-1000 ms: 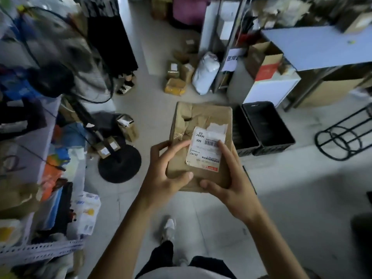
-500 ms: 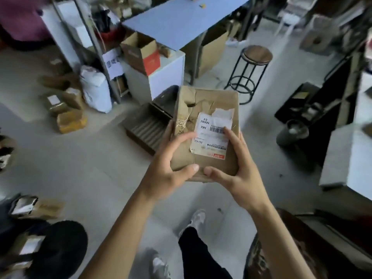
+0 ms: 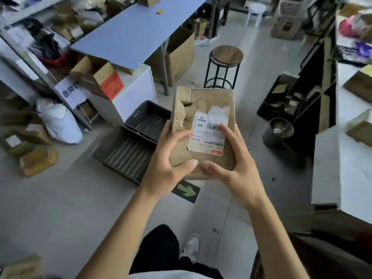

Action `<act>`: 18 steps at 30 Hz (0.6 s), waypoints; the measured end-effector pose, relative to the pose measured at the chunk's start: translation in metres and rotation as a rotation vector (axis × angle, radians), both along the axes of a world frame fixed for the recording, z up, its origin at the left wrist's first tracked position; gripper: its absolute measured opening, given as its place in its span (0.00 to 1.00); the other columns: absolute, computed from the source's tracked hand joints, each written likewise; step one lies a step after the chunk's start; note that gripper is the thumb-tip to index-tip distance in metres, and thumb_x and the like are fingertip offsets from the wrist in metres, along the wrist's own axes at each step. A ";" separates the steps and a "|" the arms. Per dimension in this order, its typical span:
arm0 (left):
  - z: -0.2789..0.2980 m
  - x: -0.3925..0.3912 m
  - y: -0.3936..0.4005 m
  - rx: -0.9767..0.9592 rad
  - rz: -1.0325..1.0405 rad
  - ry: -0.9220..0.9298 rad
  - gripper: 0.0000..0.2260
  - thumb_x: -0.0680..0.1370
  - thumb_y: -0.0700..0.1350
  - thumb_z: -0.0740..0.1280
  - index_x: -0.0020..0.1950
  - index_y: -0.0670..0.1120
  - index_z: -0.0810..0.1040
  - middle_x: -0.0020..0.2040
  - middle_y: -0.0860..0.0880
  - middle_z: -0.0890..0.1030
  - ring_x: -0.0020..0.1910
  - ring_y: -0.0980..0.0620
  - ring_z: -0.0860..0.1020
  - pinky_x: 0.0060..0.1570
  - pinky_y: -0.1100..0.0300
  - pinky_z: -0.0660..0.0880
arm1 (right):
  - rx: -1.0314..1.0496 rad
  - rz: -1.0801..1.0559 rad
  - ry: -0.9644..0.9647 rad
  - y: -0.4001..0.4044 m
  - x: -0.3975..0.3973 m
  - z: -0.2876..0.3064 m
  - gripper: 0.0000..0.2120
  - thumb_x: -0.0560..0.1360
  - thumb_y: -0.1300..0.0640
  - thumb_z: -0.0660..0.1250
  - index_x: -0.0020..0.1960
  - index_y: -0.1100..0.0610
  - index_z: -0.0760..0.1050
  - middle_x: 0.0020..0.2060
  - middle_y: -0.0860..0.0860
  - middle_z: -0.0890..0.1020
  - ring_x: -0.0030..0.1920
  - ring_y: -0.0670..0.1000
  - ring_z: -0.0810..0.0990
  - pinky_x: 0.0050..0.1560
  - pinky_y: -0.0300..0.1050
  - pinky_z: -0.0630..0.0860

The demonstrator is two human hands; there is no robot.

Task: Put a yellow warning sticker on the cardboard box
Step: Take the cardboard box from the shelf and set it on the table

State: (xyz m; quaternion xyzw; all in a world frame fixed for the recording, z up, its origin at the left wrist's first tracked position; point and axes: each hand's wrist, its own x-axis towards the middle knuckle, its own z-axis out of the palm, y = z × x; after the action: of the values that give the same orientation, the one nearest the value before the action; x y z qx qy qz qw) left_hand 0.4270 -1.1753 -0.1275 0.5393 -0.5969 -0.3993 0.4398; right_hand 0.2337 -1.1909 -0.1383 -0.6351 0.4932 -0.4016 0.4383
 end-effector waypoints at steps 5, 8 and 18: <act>-0.010 0.000 -0.074 0.032 -0.028 -0.003 0.24 0.70 0.48 0.71 0.65 0.59 0.75 0.73 0.50 0.70 0.75 0.52 0.66 0.74 0.47 0.65 | 0.028 -0.029 -0.004 -0.069 0.000 -0.011 0.41 0.65 0.43 0.76 0.74 0.35 0.62 0.79 0.39 0.56 0.77 0.42 0.62 0.73 0.54 0.69; -0.019 0.005 -0.129 0.023 -0.046 0.018 0.24 0.70 0.44 0.72 0.65 0.56 0.75 0.72 0.50 0.70 0.73 0.54 0.69 0.72 0.51 0.67 | 0.036 -0.047 0.012 -0.121 0.005 -0.016 0.42 0.65 0.42 0.76 0.74 0.36 0.62 0.79 0.40 0.56 0.77 0.43 0.62 0.73 0.54 0.69; -0.012 -0.011 -0.319 -0.008 -0.234 0.054 0.27 0.70 0.44 0.71 0.68 0.55 0.72 0.73 0.53 0.67 0.72 0.58 0.67 0.71 0.56 0.68 | 0.042 -0.213 0.107 -0.280 -0.012 0.004 0.43 0.65 0.46 0.77 0.75 0.37 0.62 0.79 0.40 0.57 0.75 0.39 0.63 0.74 0.49 0.69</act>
State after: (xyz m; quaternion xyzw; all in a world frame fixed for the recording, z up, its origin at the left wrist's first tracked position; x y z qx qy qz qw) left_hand 0.4155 -1.4948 -0.1397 0.4534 -0.6452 -0.4599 0.4081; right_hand 0.2213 -1.4704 -0.1341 -0.5902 0.5890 -0.4009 0.3796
